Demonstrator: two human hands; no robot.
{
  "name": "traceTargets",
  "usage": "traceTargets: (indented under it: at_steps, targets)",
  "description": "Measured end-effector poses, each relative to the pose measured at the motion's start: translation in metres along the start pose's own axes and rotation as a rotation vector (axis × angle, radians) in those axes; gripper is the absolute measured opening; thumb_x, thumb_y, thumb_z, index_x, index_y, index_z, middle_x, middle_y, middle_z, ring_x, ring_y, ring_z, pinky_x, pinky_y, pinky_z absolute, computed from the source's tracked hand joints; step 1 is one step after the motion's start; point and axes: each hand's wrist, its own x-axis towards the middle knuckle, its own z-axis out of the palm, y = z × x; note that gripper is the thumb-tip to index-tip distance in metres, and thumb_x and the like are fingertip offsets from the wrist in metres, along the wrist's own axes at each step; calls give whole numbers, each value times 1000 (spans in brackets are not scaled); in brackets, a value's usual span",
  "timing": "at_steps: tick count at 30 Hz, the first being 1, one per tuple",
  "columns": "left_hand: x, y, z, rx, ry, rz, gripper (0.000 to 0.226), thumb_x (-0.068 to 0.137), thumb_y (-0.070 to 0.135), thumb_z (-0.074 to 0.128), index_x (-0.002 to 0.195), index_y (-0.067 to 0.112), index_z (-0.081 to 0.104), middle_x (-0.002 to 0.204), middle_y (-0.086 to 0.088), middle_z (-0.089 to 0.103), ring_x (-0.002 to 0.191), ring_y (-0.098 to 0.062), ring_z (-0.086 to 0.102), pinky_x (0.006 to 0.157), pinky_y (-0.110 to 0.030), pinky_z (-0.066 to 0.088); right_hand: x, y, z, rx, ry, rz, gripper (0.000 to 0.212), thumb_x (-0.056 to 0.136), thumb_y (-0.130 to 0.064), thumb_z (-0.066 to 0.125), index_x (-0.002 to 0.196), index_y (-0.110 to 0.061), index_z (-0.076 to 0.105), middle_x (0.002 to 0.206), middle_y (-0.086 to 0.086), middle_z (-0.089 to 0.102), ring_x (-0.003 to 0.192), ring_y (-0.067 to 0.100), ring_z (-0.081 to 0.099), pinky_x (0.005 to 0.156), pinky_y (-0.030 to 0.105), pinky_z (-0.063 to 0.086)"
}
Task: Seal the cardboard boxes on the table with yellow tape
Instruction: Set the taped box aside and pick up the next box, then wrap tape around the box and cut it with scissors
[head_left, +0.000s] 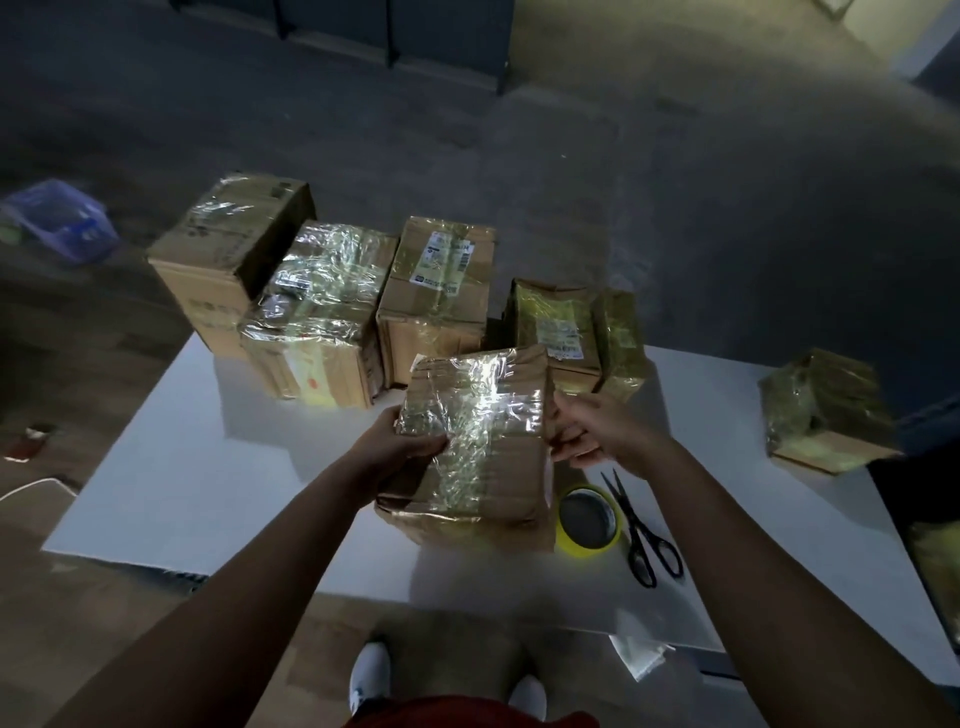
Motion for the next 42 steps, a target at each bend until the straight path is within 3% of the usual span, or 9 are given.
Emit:
traceTargets:
  at_steps: [3, 7, 14, 20, 25, 30, 35, 38, 42]
  targets:
    - [-3, 0, -3, -14, -7, -28, 37, 82, 7, 71, 112, 17, 50, 101, -12, 65, 84, -24, 65, 66, -33, 53, 6, 9, -2, 2, 62, 1, 44, 90, -42, 63, 122, -14, 51, 124, 8, 59, 99, 21, 63, 85, 43, 54]
    - [-10, -1, -2, -6, -45, -66, 30, 87, 8, 65, 110, 18, 49, 103, -10, 64, 84, -23, 66, 64, -32, 55, 12, 17, -5, -25, 20, 49, 99, 73, -61, 67, 151, -34, 12, 156, 7, 26, 131, 34, 41, 87, 49, 48]
    - [-6, -10, -4, -88, -72, -95, 78, 79, 11, 73, 145, 16, 32, 132, -10, 53, 107, -29, 61, 77, -38, 55, 14, 6, -4, -46, -22, -19, 94, 71, -62, 67, 149, -38, 20, 152, 5, 36, 115, 25, 51, 69, 34, 54]
    - [6, -8, -10, 620, 130, 156, 55, 95, 9, 53, 143, 31, 42, 152, -1, 33, 140, -27, 30, 113, -51, 31, 18, -17, 4, -163, 41, -58, 102, 74, -54, 75, 153, -31, 15, 153, 8, 34, 128, 29, 46, 80, 33, 47]
    - [-6, -10, 8, 431, 89, 80, 26, 97, 26, 52, 95, 6, 70, 93, -12, 69, 91, -29, 66, 82, -44, 54, 24, -25, 15, -316, 49, -113, 97, 71, -49, 80, 148, -26, 26, 148, 8, 39, 128, 27, 45, 90, 33, 43]
    - [-9, 19, 21, 275, 126, -30, 69, 92, 67, 35, 111, 8, 65, 105, -9, 65, 100, -24, 61, 87, -37, 49, 29, -29, 26, -340, 81, -126, 97, 71, -55, 77, 148, -27, 25, 149, 9, 38, 127, 29, 46, 96, 39, 46]
    - [-9, 8, 21, 359, 106, 30, 59, 83, 59, 58, 100, 4, 68, 87, -6, 73, 79, -20, 71, 65, -22, 54, 30, -24, 30, -244, 59, -66, 105, 70, -55, 77, 150, -33, 13, 151, 9, 33, 125, 32, 47, 82, 39, 53]
    - [-9, 0, 14, 230, 89, -22, 63, 76, 63, 65, 99, 4, 69, 88, -11, 74, 81, -25, 72, 76, -32, 58, 27, -18, 28, -104, 19, -42, 97, 77, -49, 75, 150, -37, 11, 147, 8, 38, 115, 31, 55, 67, 38, 57]
    - [-7, -4, 9, 79, 1, -75, 73, 69, 66, 69, 104, 2, 68, 97, -20, 72, 90, -35, 70, 95, -51, 52, 28, -9, 22, 81, -6, 27, 72, 85, -41, 70, 142, -24, 28, 121, 10, 60, 96, 28, 67, 79, 48, 58]
